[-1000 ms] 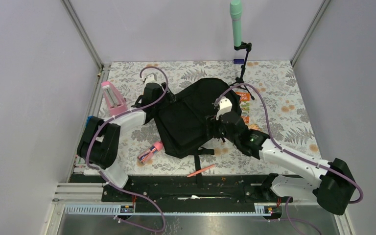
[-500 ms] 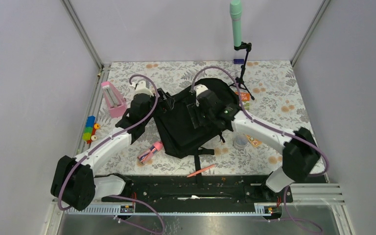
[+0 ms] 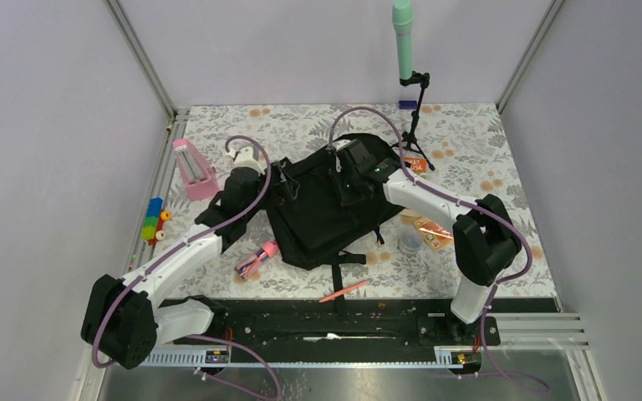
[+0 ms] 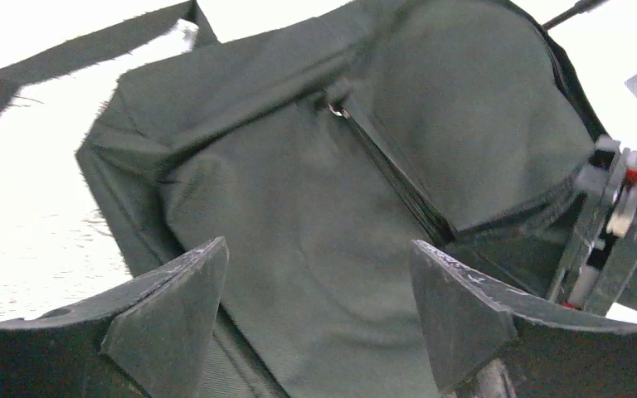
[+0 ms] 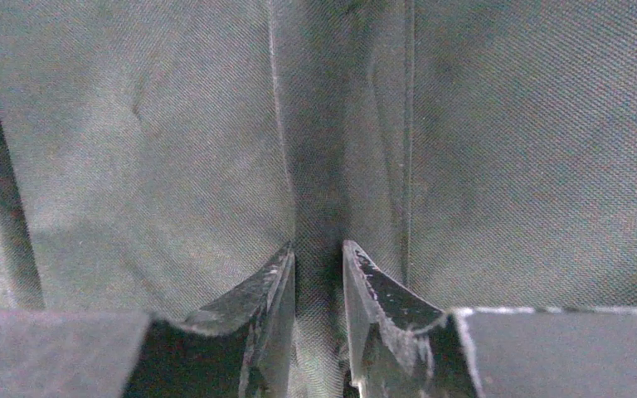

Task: Pack the student bag
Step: Unzip the student bag at the center of the board.

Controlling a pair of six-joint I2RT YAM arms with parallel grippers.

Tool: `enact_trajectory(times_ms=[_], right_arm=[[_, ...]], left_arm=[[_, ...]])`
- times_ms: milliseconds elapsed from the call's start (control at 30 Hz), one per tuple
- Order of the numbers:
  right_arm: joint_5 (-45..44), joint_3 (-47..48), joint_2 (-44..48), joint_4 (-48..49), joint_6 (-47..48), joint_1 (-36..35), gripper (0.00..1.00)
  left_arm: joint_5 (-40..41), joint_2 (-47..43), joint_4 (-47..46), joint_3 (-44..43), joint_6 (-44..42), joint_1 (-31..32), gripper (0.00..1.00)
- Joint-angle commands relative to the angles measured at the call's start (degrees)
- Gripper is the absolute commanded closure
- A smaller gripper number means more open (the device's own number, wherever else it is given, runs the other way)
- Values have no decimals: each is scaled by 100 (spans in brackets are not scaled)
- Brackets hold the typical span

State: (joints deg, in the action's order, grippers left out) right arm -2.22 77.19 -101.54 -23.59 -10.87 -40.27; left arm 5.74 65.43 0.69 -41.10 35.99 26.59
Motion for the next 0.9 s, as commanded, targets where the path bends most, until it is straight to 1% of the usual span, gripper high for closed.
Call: enact_trajectory(times_ms=[0,67,167,200,300,433,533,567,733,767,867], right_arm=[[746,-166,274,293,-327,252,67],[937,-329,375,428,-442,370,60],[1168,-545,466,614,-633,523,57],[1205,-609,502,682,-697,574,57],[1291,-830,635,916,-911,715,65],[1633,-1150,816,1312,-1226,901,66],[1669,-1252,880,1466,-1335,991,66],[1631,-1261,874,1472,-1334,994,67],[1289,-1347,861,1485,-1156,999,97],[1200,-1381,859,1479,-1123,995,100],[1173,-1467,817,1458,-1060,995,100]], left_arm=[[-53,302,-147,-281,-54,437,19],[-4,564,-131,-494,-52,667,19],[-7,972,-137,-800,18,900,19],[9,1097,-134,-897,36,992,19],[75,1437,-160,-1143,97,1153,19],[100,1708,-348,-1185,305,1234,20],[195,1816,-507,-1051,438,1277,21],[207,1842,-553,-1012,474,1286,21],[267,1984,-683,-909,564,1324,23],[275,2021,-696,-919,578,1337,23],[311,2207,-687,-1054,589,1390,23]])
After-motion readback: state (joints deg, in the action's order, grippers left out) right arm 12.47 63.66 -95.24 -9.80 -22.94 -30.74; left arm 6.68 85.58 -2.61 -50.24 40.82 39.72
